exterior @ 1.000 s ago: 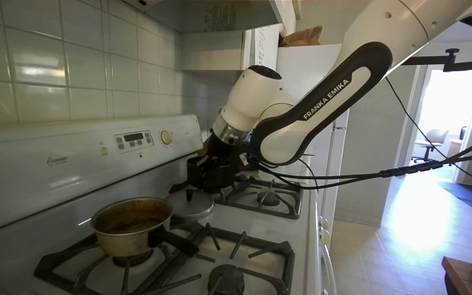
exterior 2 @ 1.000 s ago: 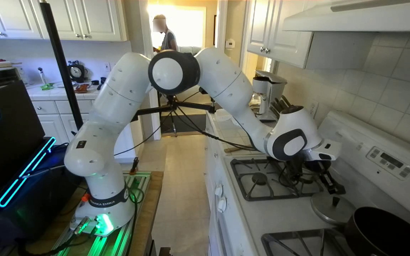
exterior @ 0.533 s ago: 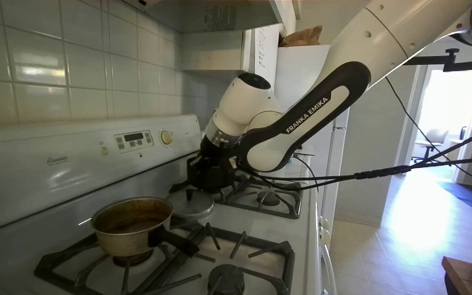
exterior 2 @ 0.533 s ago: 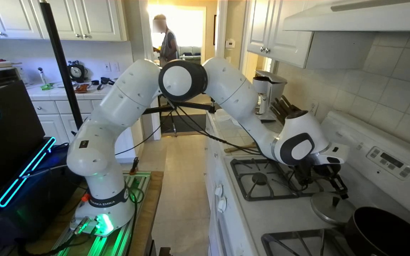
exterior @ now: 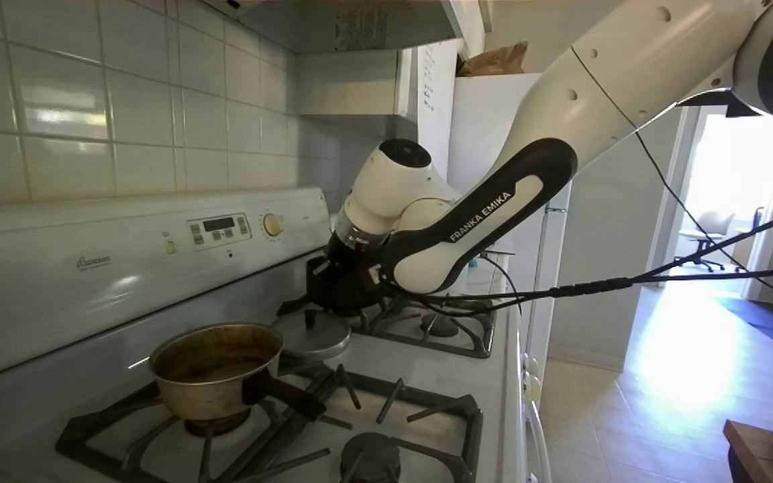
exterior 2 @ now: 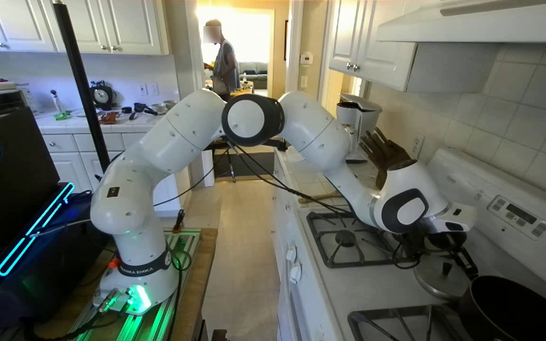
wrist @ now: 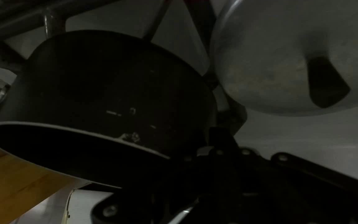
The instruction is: Turn the pot to the right
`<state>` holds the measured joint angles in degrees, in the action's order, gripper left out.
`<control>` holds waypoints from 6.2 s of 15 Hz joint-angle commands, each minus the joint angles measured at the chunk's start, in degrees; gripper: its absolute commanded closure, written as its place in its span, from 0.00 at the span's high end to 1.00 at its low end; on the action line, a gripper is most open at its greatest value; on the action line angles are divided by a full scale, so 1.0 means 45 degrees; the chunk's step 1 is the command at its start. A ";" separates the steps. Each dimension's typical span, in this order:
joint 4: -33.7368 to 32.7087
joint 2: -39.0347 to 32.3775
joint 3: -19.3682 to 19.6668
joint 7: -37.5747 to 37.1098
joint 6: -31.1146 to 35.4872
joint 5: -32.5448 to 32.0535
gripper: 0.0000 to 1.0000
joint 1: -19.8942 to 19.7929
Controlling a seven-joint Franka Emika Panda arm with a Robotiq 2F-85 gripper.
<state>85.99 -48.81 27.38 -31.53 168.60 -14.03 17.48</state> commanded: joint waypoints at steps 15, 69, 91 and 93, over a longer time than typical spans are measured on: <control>-0.1593 -0.1331 0.0913 -0.0513 -0.0343 0.0628 0.00 0.0175; -0.0661 0.6016 -0.4421 0.5100 -1.5444 0.1089 1.00 -0.4058; 0.7096 1.5500 -0.3989 1.4256 -1.3035 0.2804 1.00 -0.6750; 0.7929 1.6805 -0.3978 1.3252 -1.3097 0.1883 1.00 -0.6823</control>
<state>112.55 16.23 8.85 33.46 106.87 -0.05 -14.13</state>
